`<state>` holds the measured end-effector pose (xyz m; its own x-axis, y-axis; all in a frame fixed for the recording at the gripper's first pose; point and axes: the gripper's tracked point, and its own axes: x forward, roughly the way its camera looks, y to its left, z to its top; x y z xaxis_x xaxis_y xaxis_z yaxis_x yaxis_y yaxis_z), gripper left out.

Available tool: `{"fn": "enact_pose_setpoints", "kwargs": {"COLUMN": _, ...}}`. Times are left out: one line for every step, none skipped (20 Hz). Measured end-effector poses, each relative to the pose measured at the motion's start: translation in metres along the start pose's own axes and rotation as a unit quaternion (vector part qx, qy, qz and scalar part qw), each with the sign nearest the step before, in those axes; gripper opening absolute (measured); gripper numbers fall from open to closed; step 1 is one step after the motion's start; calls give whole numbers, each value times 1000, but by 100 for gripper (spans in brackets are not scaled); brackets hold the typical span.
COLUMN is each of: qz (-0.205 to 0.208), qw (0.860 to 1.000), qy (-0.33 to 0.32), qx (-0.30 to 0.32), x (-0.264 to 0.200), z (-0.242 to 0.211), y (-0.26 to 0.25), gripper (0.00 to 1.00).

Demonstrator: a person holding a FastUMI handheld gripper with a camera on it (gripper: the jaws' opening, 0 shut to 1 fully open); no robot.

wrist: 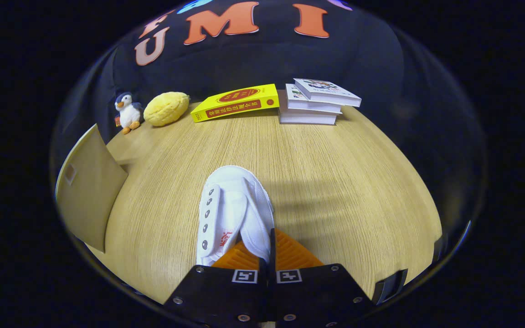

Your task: Open the storage box then place both shoes into the box .Put the left shoe in first, then the right shoe, with the right side of both shoes facing outward in a uniform manner.

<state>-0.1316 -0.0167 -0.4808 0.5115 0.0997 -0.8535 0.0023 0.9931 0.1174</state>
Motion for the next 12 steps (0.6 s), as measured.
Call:
{"fn": "enact_pose_setpoints", "kwargs": {"qz": 3, "qw": 1000, "qy": 9, "qx": 20, "x": -1, "z": 2, "y": 2, "gripper": 1}}
{"fn": "enact_pose_setpoints", "kwargs": {"qz": 7, "qw": 999, "qy": 10, "qx": 34, "x": -4, "z": 6, "y": 5, "gripper": 1}}
{"fn": "enact_pose_setpoints", "kwargs": {"qz": 10, "qw": 999, "qy": 3, "qx": 38, "x": -9, "z": 13, "y": 10, "gripper": 1}}
{"fn": "enact_pose_setpoints", "kwargs": {"qz": 14, "qw": 999, "qy": -3, "qx": 36, "x": -15, "z": 19, "y": 17, "gripper": 1}}
{"fn": "enact_pose_setpoints", "kwargs": {"qz": 20, "qw": 999, "qy": -11, "qx": 35, "x": -21, "z": 29, "y": 25, "gripper": 1}}
{"fn": "enact_pose_setpoints", "kwargs": {"qz": 29, "qw": 999, "qy": -17, "qx": 34, "x": -30, "z": 37, "y": 36, "gripper": 1}}
{"fn": "enact_pose_setpoints", "kwargs": {"qz": 37, "qw": 998, "qy": -23, "qx": 36, "x": -38, "z": 46, "y": 46, "gripper": 1}}
{"fn": "enact_pose_setpoints", "kwargs": {"qz": 47, "qw": 998, "qy": -28, "qx": 37, "x": -44, "z": 56, "y": 59, "gripper": 1}}
{"fn": "enact_pose_setpoints", "kwargs": {"qz": 55, "qw": 997, "qy": -28, "qx": 37, "x": -52, "z": 63, "y": 71, "gripper": 1}}
{"fn": "enact_pose_setpoints", "kwargs": {"qz": 63, "qw": 997, "qy": -31, "qx": 34, "x": -59, "z": 72, "y": 84, "gripper": 1}}
{"fn": "enact_pose_setpoints", "kwargs": {"qz": 67, "qw": 997, "qy": -35, "qx": 28, "x": -67, "z": 80, "y": 96, "gripper": 2}}
{"fn": "enact_pose_setpoints", "kwargs": {"qz": 74, "qw": 996, "qy": -40, "qx": 24, "x": -75, "z": 88, "y": 109, "gripper": 2}}
